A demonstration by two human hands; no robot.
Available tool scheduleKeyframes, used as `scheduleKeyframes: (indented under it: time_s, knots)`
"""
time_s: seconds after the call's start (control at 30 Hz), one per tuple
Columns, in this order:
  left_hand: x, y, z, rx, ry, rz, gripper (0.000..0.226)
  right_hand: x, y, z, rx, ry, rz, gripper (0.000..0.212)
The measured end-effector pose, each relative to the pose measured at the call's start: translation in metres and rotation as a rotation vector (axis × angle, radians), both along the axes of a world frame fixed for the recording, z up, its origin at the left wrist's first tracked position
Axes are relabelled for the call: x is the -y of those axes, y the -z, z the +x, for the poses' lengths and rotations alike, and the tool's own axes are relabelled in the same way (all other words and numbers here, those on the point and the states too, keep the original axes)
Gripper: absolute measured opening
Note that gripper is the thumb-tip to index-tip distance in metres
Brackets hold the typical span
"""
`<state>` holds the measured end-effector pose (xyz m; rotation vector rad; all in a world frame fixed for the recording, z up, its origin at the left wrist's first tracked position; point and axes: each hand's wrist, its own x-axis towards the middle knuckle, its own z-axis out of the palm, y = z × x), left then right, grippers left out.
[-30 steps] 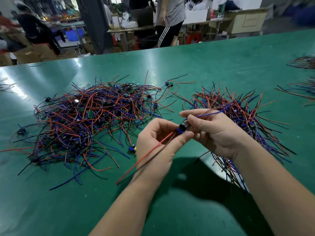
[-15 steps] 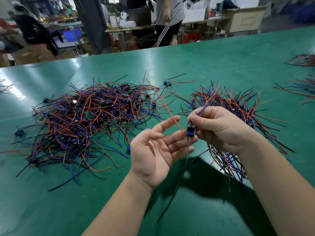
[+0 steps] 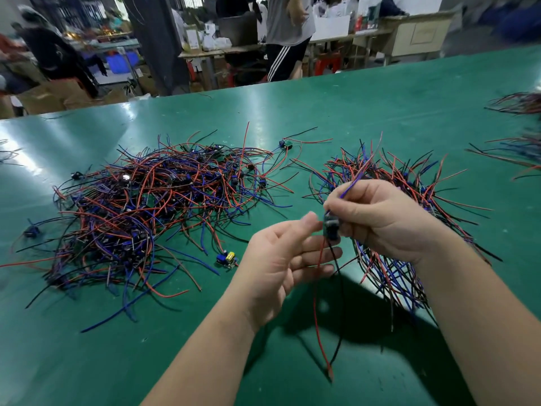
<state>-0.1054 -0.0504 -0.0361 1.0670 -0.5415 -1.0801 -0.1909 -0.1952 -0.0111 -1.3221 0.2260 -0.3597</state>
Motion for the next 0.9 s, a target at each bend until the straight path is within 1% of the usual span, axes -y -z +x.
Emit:
scheduleKeyframes:
  time_s: [0.03, 0.1, 0.17, 0.2, 0.23, 0.3, 0.37, 0.43, 0.5, 0.63, 0.73, 0.77, 0.83, 0.9]
  knots:
    - [0.001, 0.001, -0.002, 0.049, -0.049, 0.012, 0.04, -0.001, 0.002, 0.001, -0.028, -0.016, -0.06, 0.004]
    - [0.002, 0.002, -0.006, 0.09, -0.086, 0.038, 0.031, -0.002, 0.006, 0.004, -0.091, 0.005, -0.122, 0.004]
    - [-0.001, 0.002, -0.004, 0.105, -0.064, 0.086, 0.024, -0.002, 0.007, 0.006, -0.135, 0.088, -0.143, 0.008]
    - [-0.003, 0.002, -0.003, 0.13, -0.02, 0.119, 0.019, 0.0, 0.005, 0.006, -0.142, 0.151, -0.139, 0.01]
    - [-0.006, 0.004, -0.002, 0.169, 0.054, 0.162, 0.016, 0.002, 0.004, 0.006, -0.129, 0.23, -0.111, 0.012]
    - [-0.009, 0.005, -0.005, 0.234, 0.225, 0.247, 0.008, 0.012, -0.001, 0.004, -0.049, 0.419, 0.021, 0.012]
    - [-0.008, 0.008, -0.01, 0.239, 0.286, 0.28, 0.013, 0.021, -0.005, 0.0, 0.034, 0.567, 0.153, 0.011]
    - [-0.006, 0.008, -0.012, 0.209, 0.247, 0.26, 0.011, 0.025, -0.007, -0.002, 0.069, 0.599, 0.228, 0.012]
    - [-0.005, 0.008, -0.011, 0.19, 0.206, 0.243, 0.008, 0.025, -0.007, -0.001, 0.064, 0.583, 0.251, 0.011]
    - [-0.004, 0.009, -0.009, 0.176, 0.166, 0.254, 0.012, 0.026, -0.007, 0.001, 0.096, 0.592, 0.269, 0.01]
    - [-0.005, 0.005, -0.007, 0.184, 0.147, 0.254, 0.018, 0.028, -0.006, 0.0, 0.127, 0.653, 0.305, 0.008]
    - [-0.005, 0.004, -0.005, 0.183, 0.118, 0.24, 0.019, 0.029, -0.006, 0.0, 0.145, 0.686, 0.328, 0.009]
    - [-0.003, 0.002, -0.001, 0.149, -0.011, 0.193, 0.027, 0.03, -0.007, -0.001, 0.162, 0.729, 0.36, 0.009]
    - [-0.002, 0.001, 0.005, 0.083, -0.178, 0.141, 0.034, 0.027, -0.008, -0.002, 0.097, 0.651, 0.312, 0.007]
